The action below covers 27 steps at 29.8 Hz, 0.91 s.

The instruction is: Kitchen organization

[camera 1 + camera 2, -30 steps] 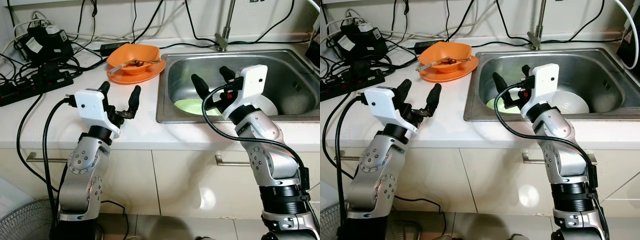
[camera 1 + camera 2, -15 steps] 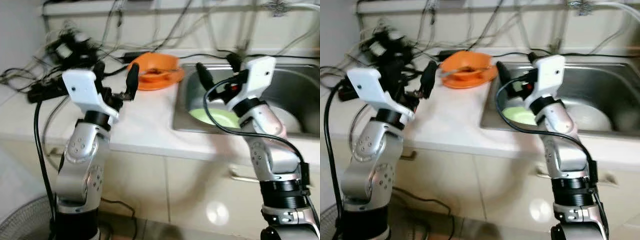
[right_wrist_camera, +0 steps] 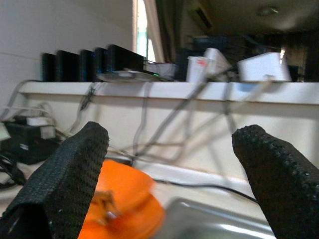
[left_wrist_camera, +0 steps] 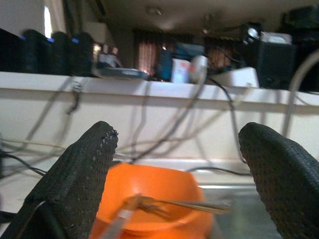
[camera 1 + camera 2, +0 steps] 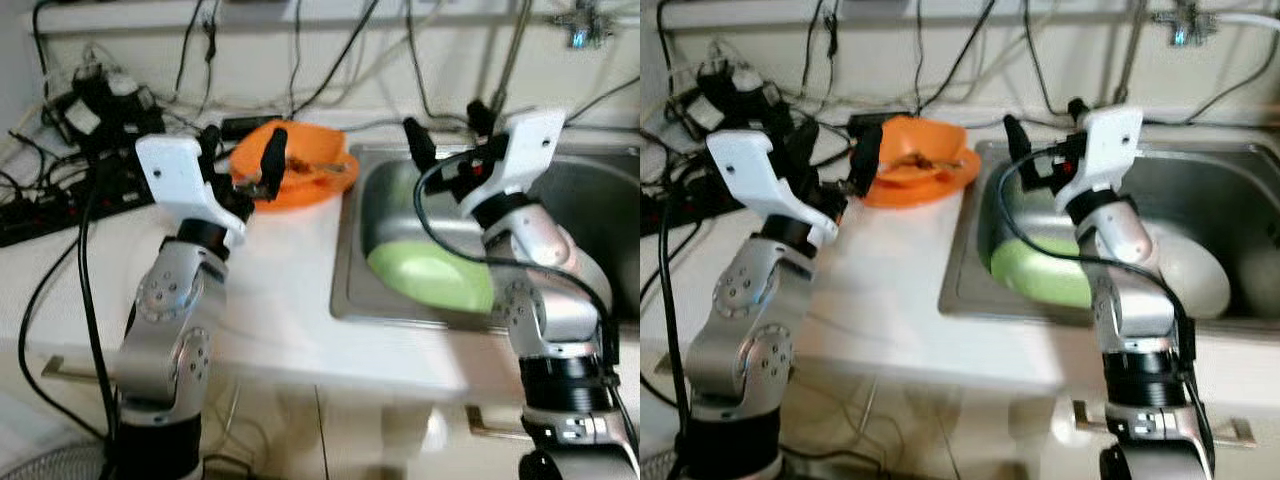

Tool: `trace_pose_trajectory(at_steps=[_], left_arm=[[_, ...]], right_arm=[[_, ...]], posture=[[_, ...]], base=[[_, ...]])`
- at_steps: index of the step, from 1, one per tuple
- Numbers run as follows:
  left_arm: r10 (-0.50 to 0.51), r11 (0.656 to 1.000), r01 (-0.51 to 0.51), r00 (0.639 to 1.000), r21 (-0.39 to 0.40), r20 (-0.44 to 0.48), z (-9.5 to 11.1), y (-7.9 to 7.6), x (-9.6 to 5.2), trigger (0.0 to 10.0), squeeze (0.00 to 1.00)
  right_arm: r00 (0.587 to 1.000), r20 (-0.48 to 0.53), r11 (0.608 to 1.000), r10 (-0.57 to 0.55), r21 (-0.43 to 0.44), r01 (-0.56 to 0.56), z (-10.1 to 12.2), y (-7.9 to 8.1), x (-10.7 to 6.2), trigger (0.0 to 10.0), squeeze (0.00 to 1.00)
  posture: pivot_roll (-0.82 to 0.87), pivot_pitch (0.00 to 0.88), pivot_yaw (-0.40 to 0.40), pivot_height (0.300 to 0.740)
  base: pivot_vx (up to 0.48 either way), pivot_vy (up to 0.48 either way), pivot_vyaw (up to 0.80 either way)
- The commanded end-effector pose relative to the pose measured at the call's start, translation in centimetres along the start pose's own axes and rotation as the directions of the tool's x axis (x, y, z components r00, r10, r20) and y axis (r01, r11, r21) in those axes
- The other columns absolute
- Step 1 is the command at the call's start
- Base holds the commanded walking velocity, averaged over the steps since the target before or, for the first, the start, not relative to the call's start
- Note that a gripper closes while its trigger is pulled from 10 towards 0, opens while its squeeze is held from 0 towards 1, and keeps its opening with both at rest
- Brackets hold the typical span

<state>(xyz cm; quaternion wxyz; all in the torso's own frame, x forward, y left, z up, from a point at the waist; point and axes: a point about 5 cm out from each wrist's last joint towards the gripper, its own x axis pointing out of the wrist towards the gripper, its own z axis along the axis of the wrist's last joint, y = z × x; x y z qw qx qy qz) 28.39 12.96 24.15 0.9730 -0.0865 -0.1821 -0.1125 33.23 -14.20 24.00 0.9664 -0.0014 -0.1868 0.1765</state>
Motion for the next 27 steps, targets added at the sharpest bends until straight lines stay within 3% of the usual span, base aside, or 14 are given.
trace_pose_trajectory(at_steps=[1, 20, 27], left_arm=[[0.014, 1.0, -0.014, 1.0, 0.004, -0.008, 0.0, 0.4, -0.3, 10.0, 0.0], [-0.024, 1.0, 0.025, 0.998, 0.012, -0.059, -1.0, 0.2, -0.6, 10.0, 0.0], [-0.171, 0.985, 0.17, 0.945, -0.029, -0.278, -4.3, -0.8, -1.4, 10.0, 0.0]], right_arm=[[1.0, -0.001, 0.999, 0.03, -0.011, -0.03, 0.0, 0.7, 0.2, 10.0, 0.0], [1.0, -0.013, 1.0, 0.019, -0.015, -0.019, -0.3, 0.5, 0.0, 10.0, 0.0], [0.997, -0.065, 0.999, 0.032, -0.037, -0.034, -0.9, 0.5, -0.1, 10.0, 0.0]], posture=[[-0.06, 0.0, 0.097, 0.74], [-0.06, 0.0, 0.105, 0.74], [-0.07, 0.0, 0.106, 0.74]], base=[[0.0, 0.0, 0.0], [0.0, 0.0, 0.0], [0.0, 0.0, 0.0]])
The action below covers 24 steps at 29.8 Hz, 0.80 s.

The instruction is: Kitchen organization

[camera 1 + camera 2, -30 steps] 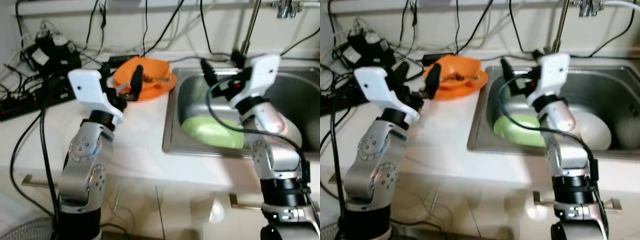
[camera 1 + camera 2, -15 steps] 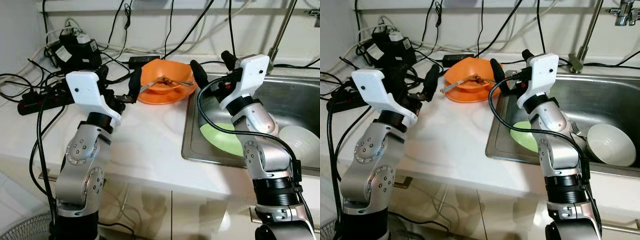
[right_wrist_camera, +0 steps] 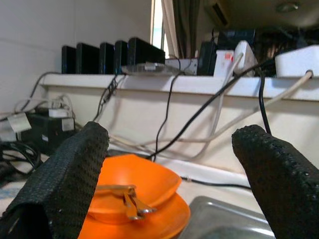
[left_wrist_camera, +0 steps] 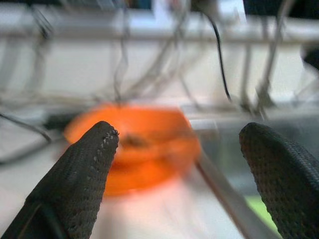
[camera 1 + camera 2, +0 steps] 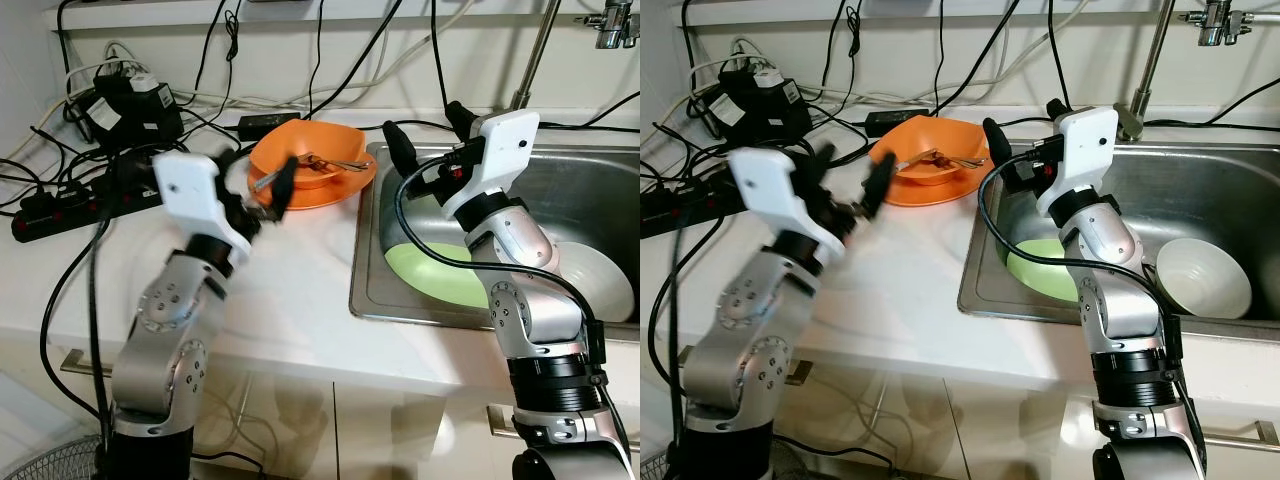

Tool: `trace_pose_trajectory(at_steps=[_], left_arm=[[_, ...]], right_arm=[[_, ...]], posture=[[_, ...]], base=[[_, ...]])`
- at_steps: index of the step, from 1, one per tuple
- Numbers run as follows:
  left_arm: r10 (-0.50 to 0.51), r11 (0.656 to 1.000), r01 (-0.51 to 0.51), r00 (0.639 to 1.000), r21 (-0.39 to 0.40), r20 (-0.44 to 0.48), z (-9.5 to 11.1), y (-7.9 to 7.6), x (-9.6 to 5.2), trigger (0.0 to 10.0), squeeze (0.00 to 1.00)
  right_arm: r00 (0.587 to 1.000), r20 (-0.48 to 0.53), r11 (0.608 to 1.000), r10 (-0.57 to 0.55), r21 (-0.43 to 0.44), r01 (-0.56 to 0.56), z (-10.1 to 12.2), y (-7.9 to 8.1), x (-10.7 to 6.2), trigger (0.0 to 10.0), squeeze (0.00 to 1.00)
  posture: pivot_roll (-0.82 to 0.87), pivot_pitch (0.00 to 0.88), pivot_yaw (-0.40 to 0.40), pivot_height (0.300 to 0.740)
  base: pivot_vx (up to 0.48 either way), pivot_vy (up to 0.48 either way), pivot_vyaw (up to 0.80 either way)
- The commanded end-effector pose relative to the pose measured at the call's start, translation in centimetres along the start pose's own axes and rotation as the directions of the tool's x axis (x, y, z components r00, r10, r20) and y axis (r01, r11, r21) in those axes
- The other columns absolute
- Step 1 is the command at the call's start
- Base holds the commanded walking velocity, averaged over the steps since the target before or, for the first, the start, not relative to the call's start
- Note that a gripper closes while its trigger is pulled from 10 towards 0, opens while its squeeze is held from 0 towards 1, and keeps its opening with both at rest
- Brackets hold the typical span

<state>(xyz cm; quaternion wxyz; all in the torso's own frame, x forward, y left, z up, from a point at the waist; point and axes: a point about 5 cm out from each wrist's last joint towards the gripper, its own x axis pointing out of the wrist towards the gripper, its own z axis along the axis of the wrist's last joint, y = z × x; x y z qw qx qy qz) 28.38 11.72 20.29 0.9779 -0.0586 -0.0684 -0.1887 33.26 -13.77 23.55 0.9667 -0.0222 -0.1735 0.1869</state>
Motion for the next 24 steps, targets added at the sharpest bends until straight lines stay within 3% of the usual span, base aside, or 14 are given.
trace_pose_trajectory(at_steps=[1, 3, 13, 18, 24], left_arm=[[-0.067, 0.998, 0.067, 0.995, -0.007, -0.073, -1.0, -0.3, 0.0, 10.0, 0.0], [-0.112, 0.994, 0.112, 0.986, -0.007, -0.126, -1.9, -0.4, -0.1, 10.0, 0.0], [-0.065, 0.998, 0.067, 0.982, 0.001, -0.18, -3.2, 1.6, 0.6, 10.0, 0.0], [-0.037, 0.999, 0.044, 0.982, 0.03, -0.187, -3.4, 3.5, 1.6, 10.0, 0.0], [-0.084, 0.995, 0.095, 0.974, 0.043, -0.208, -4.0, 3.5, 2.2, 10.0, 0.0]], right_arm=[[0.999, -0.044, 1.0, 0.013, -0.012, -0.013, -0.6, 0.1, -0.1, 10.0, 0.0], [0.997, -0.071, 0.999, 0.028, -0.019, -0.029, -0.9, 0.0, -0.2, 10.0, 0.0], [0.981, -0.166, 0.994, 0.105, -0.023, -0.11, -1.6, 0.0, -1.3, 10.0, 0.0], [0.93, -0.302, 0.974, 0.209, -0.024, -0.226, -1.9, -0.9, -4.0, 10.0, 0.0], [0.889, -0.391, 0.962, 0.24, -0.029, -0.273, -2.0, -1.4, -5.7, 10.0, 0.0]], posture=[[-0.07, 0.0, 0.106, 0.74], [-0.07, 0.0, 0.107, 0.74], [-0.09, 0.012, 0.108, 0.74], [-0.13, 0.034, 0.12, 0.74], [-0.16, 0.052, 0.126, 0.74]], base=[[0.0, 0.0, 0.0], [0.0, 0.0, 0.0], [0.0, 0.0, 0.0], [0.0, 0.0, 0.0], [0.0, 0.0, 0.0]])
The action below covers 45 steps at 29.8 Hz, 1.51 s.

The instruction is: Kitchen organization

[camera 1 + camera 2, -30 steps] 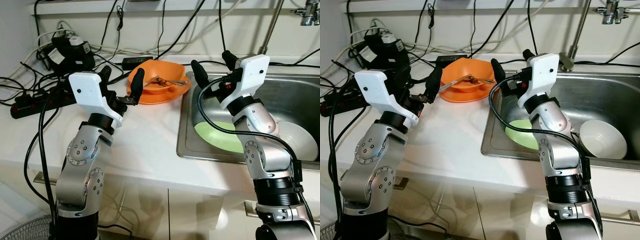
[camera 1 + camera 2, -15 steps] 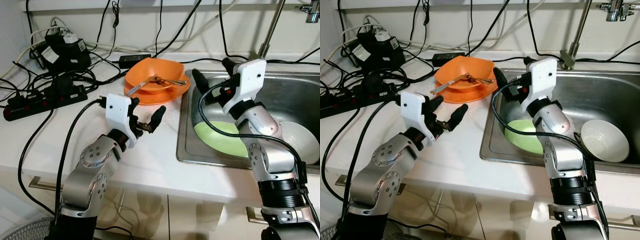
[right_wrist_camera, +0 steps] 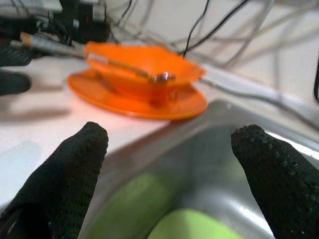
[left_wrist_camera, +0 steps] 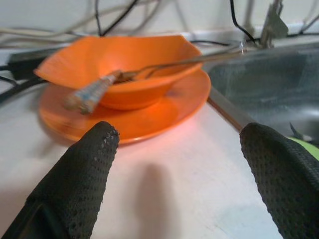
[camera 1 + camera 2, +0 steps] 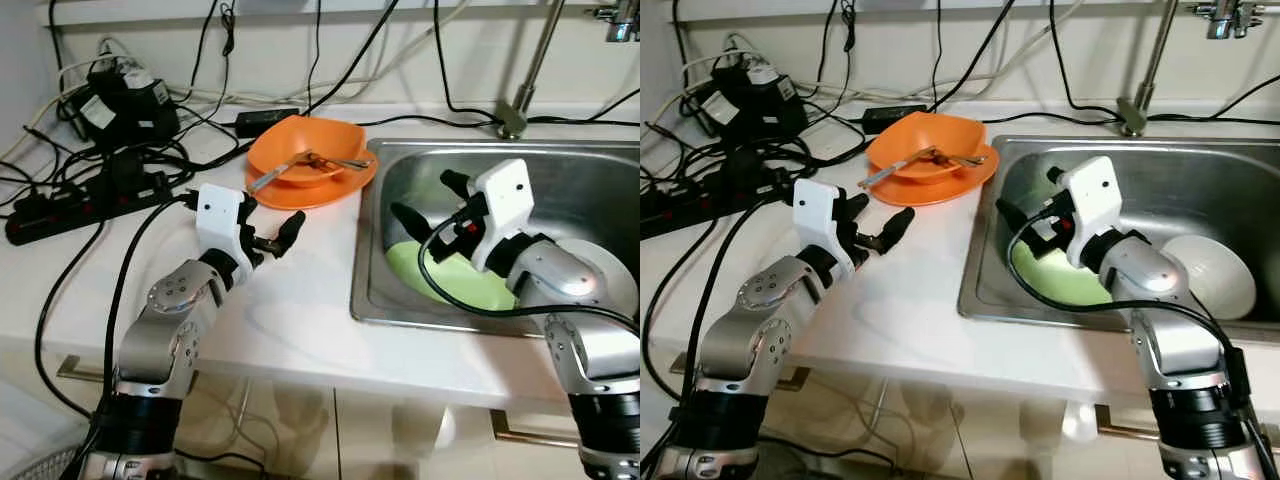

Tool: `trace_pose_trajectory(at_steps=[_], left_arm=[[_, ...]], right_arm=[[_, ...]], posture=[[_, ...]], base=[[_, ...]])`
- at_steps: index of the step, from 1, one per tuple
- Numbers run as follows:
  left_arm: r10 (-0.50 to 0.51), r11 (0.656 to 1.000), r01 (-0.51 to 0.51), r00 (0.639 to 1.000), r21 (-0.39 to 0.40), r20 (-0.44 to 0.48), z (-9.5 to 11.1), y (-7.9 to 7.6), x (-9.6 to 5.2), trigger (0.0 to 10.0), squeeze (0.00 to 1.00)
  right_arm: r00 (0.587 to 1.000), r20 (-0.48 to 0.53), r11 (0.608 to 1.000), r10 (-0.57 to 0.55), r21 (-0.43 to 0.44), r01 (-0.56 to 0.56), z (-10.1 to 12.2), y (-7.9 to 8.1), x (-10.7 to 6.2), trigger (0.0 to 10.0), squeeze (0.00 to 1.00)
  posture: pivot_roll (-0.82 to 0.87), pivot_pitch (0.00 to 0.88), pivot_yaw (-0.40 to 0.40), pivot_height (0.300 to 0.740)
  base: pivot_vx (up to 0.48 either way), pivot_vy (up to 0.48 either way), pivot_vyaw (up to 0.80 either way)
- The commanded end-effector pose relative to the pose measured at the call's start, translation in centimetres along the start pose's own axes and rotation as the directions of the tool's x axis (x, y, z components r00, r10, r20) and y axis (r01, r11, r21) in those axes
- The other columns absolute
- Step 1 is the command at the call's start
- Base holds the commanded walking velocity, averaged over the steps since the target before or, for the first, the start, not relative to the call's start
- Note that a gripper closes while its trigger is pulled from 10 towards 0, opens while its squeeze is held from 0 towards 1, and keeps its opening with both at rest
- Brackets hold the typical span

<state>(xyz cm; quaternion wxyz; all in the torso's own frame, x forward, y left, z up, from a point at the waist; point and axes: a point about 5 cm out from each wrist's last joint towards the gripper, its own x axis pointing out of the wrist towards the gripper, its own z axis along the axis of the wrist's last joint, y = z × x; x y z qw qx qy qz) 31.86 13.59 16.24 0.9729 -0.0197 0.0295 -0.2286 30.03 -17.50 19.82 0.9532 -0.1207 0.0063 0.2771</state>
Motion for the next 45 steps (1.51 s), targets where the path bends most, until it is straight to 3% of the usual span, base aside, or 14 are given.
trace_pose_trajectory(at_steps=[1, 7, 14, 29, 36, 42, 45], left_arm=[[-0.018, 1.0, 0.018, 1.0, 0.021, 0.0, 0.2, 0.1, 0.4, 10.0, 0.0], [-0.043, 0.999, 0.043, 0.999, 0.011, -0.009, -0.5, -0.1, 1.7, 10.0, 0.0], [-0.051, 0.999, 0.051, 0.999, 0.006, 0.015, -0.6, -1.0, 3.2, 10.0, 0.0], [-0.031, 0.998, 0.029, 0.999, 0.061, 0.04, 0.8, 0.6, 5.6, 10.0, 0.0], [0.007, 0.999, -0.008, 1.0, 0.041, 0.026, 0.9, 1.5, 6.5, 10.0, 0.0], [0.019, 0.999, -0.018, 0.999, 0.033, -0.04, 0.8, 2.6, 7.0, 10.0, 0.0], [0.019, 1.0, -0.02, 0.998, -0.006, -0.055, 1.1, 3.2, 7.1, 10.0, 0.0]], right_arm=[[0.998, -0.025, 0.998, 0.055, 0.004, -0.055, 0.2, 0.6, -0.4, 10.0, 0.0], [0.98, -0.073, 0.982, 0.185, 0.04, -0.183, 0.3, 1.3, -2.3, 10.0, 0.0], [0.957, -0.137, 0.967, 0.254, 0.035, -0.252, -0.1, 1.8, -3.5, 10.0, 0.0], [0.929, -0.172, 0.945, 0.326, 0.047, -0.323, 0.1, 2.7, -4.8, 10.0, 0.0], [0.934, -0.163, 0.948, 0.317, 0.053, -0.313, 0.2, 2.9, -4.8, 10.0, 0.0], [0.934, -0.157, 0.947, 0.321, 0.045, -0.318, 0.4, 3.1, -4.6, 10.0, 0.0], [0.933, -0.159, 0.947, 0.322, 0.039, -0.32, 0.4, 3.1, -4.4, 10.0, 0.0]], posture=[[-0.17, 0.055, 0.127, 0.74], [-0.19, 0.073, 0.132, 0.74], [-0.21, 0.086, 0.129, 0.74], [-0.25, 0.105, 0.138, 0.74], [-0.26, 0.103, 0.136, 0.74], [-0.26, 0.102, 0.134, 0.74], [-0.25, 0.1, 0.135, 0.74]], base=[[0.0, 0.0, 0.0], [0.0, 0.0, 0.0], [0.0, 0.0, 0.0], [0.0, 0.0, 0.0], [0.0, 0.0, 0.0], [0.0, 0.0, 0.0], [0.0, 0.0, 0.0]])
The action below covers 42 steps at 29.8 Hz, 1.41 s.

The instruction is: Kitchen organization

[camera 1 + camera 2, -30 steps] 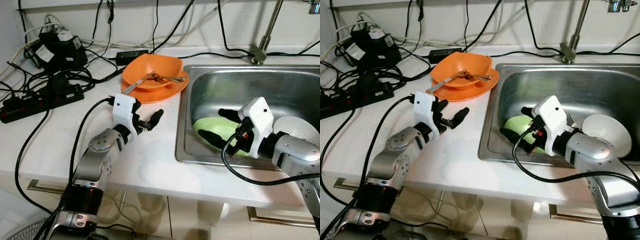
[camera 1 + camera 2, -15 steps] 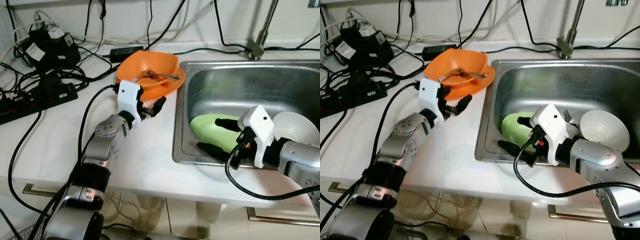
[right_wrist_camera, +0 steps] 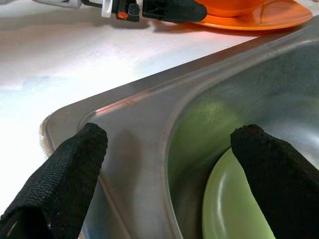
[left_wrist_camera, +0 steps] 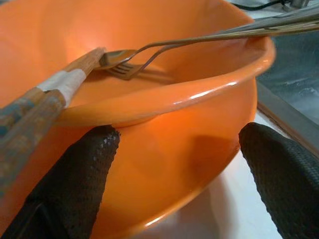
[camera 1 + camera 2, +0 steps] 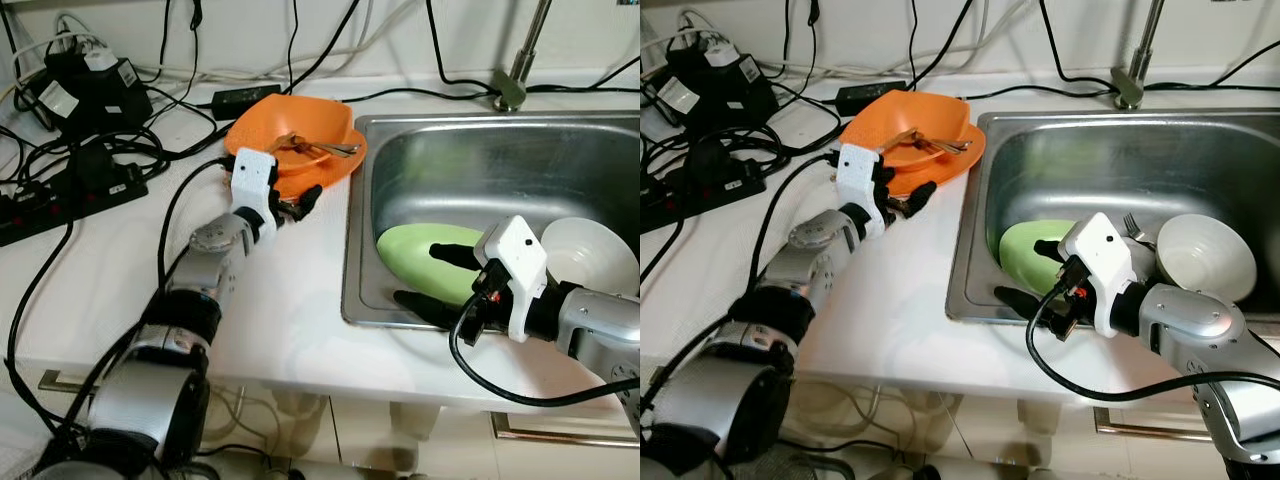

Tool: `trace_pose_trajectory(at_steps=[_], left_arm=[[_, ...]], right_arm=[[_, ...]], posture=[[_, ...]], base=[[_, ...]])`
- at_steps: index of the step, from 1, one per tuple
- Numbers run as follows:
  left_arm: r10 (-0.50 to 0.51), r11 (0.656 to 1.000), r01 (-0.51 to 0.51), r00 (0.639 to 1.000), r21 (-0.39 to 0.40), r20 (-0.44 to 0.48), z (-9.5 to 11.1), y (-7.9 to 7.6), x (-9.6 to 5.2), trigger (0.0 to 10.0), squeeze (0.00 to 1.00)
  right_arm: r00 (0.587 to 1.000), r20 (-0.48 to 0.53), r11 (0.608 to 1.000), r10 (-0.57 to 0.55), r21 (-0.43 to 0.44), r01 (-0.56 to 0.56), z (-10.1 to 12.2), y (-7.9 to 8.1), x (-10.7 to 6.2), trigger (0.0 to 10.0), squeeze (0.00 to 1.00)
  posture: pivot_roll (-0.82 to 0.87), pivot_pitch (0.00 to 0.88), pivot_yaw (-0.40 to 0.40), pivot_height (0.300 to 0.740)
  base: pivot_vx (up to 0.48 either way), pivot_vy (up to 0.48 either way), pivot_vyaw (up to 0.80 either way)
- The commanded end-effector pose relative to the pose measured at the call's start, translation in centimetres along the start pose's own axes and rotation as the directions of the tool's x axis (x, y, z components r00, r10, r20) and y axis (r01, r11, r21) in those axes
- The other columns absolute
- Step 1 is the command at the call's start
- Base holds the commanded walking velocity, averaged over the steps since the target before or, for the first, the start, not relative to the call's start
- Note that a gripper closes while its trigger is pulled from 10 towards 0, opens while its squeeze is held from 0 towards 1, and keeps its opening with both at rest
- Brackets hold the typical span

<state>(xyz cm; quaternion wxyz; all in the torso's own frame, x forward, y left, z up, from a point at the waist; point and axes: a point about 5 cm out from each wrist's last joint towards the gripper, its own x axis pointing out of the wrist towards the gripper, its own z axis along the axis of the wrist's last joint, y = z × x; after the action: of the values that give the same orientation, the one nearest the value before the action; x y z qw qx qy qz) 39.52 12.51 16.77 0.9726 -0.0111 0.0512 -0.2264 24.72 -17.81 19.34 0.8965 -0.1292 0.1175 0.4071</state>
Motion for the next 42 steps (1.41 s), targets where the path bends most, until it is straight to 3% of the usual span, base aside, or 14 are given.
trace_pose_trajectory(at_steps=[1, 8, 15, 19, 27, 34, 42], left_arm=[[0.004, 1.0, -0.004, 1.0, -0.027, -0.018, 0.2, 0.9, -0.2, 10.0, 0.0], [-0.129, 0.991, 0.132, 0.972, 0.006, -0.194, -1.3, 1.1, -0.6, 10.0, 0.0], [-0.222, 0.973, 0.229, 0.939, -0.003, -0.263, -2.1, 0.7, -0.9, 10.0, 0.0], [-0.325, 0.943, 0.332, 0.892, -0.033, -0.315, -2.8, 0.0, -1.2, 10.0, 0.0], [-0.415, 0.903, 0.428, 0.845, -0.039, -0.337, -2.5, -0.1, -1.7, 10.0, 0.0], [-0.437, 0.891, 0.453, 0.834, -0.036, -0.336, -2.0, 0.3, -2.1, 10.0, 0.0], [-0.523, 0.837, 0.547, 0.778, -0.036, -0.349, -1.8, -0.4, -3.1, 10.0, 0.0]], right_arm=[[1.0, 0.018, 0.999, 0.019, -0.026, -0.019, 0.6, 0.4, 0.2, 10.0, 0.0], [0.999, 0.026, 0.999, 0.03, -0.026, -0.029, 0.6, 0.8, 0.6, 10.0, 0.0], [0.999, 0.028, 0.999, 0.028, -0.029, -0.027, 0.4, 0.9, 0.8, 10.0, 0.0], [0.999, 0.032, 0.999, 0.03, -0.027, -0.029, 0.4, 1.0, 1.0, 10.0, 0.0], [0.999, 0.039, 0.999, 0.027, -0.029, -0.026, 0.4, 0.9, 1.2, 10.0, 0.0], [0.999, 0.043, 0.999, 0.026, -0.028, -0.025, 0.4, 0.9, 1.4, 10.0, 0.0], [0.998, 0.05, 0.999, 0.025, -0.03, -0.023, 0.4, 0.8, 1.8, 10.0, 0.0]], posture=[[-0.25, 0.1, 0.135, 0.74], [-0.24, 0.096, 0.145, 0.74], [-0.24, 0.093, 0.151, 0.74], [-0.23, 0.092, 0.151, 0.74], [-0.22, 0.089, 0.152, 0.74], [-0.21, 0.087, 0.154, 0.74], [-0.2, 0.08, 0.15, 0.74]], base=[[0.0, 0.0, 0.0], [0.0, 0.0, 0.0], [0.0, 0.0, 0.0], [0.0, 0.0, 0.0], [0.0, 0.0, 0.0], [0.0, 0.0, 0.0], [0.0, 0.0, 0.0]])
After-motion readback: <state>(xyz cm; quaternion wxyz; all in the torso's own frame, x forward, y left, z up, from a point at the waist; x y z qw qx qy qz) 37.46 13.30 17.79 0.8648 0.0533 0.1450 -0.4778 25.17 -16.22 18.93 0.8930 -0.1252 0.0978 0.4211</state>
